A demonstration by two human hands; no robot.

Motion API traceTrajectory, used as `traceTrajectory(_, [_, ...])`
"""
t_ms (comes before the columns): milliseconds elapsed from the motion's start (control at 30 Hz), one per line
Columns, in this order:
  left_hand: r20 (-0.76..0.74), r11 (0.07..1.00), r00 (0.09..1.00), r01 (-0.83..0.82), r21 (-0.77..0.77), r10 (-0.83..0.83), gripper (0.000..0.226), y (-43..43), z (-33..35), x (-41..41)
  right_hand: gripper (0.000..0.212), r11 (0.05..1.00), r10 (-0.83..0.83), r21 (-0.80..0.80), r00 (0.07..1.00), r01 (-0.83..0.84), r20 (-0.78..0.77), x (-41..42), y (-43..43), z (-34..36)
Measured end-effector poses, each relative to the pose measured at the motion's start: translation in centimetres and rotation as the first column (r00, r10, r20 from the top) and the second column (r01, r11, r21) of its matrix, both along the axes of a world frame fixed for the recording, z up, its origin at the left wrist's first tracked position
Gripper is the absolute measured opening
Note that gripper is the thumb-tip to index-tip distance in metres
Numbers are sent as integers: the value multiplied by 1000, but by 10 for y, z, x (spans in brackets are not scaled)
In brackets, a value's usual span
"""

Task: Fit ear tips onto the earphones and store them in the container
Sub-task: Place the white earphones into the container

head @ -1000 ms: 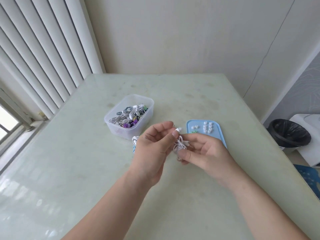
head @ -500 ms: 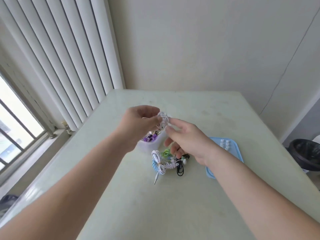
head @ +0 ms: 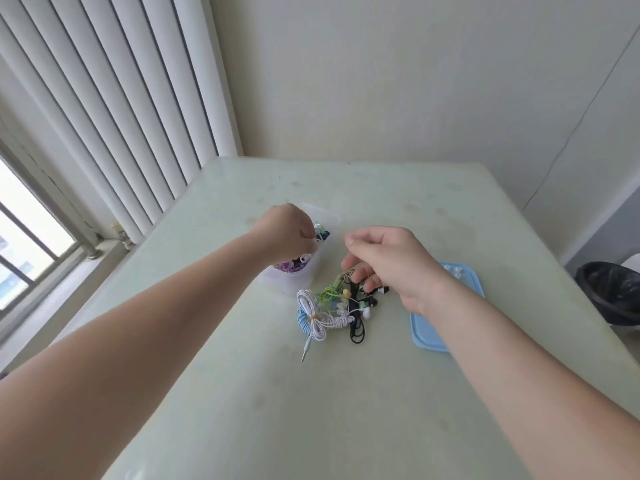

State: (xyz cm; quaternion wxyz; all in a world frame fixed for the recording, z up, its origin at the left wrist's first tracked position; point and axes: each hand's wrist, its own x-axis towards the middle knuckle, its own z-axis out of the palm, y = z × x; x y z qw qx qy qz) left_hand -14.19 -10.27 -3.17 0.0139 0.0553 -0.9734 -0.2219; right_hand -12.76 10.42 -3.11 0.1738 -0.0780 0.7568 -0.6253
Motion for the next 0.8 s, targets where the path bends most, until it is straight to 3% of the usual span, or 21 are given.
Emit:
traceTrajectory(167, [-71, 965, 995, 43, -259, -63, 28, 10, 1, 11, 8, 999, -4, 54, 1000, 6, -24, 7, 13, -7])
traceTrajectory(233, [-256, 958, 962, 19, -286, -96, 26, 16, 13, 24, 7, 995, 12, 100, 998, -7, -58, 11, 21, -8])
traceTrajectory(300, [-387, 961, 897, 122, -246, -213, 15, 29, 22, 51, 8, 987, 29, 162, 996, -14, -87, 15, 30, -9])
traceTrajectory(333, [-341, 944, 890, 231, -235, -303, 10, 36, 24, 66, 10, 980, 38, 198, 994, -18, -98, 16, 34, -10])
traceTrajectory(400, [-49, 872, 896, 417, -256, -442, 3, 51, 15, 92, 12, 957, 67, 288, 992, -34, -106, 19, 40, -13])
traceTrajectory(467, [169, 780, 863, 503, -373, -476, 19, 60, 1, 108, 15, 928, 106, 367, 989, -61, -104, 26, 46, -14])
traceTrajectory(500, [196, 745, 858, 510, -431, -474, 29, 58, -8, 109, 16, 918, 124, 390, 987, -76, -99, 31, 48, -14])
traceTrajectory(633, [94, 729, 853, 492, -475, -514, 24, 44, -20, 107, 15, 913, 168, 389, 983, -126, -75, 49, 55, -15])
traceTrajectory(700, [20, 770, 855, 477, -424, -519, 10, 40, -22, 111, 15, 927, 160, 353, 985, -127, -65, 58, 57, -15])
traceTrajectory(800, [-72, 838, 883, 411, -358, -464, 16, 37, -20, 114, 13, 944, 144, 307, 988, -119, -59, 69, 59, -16])
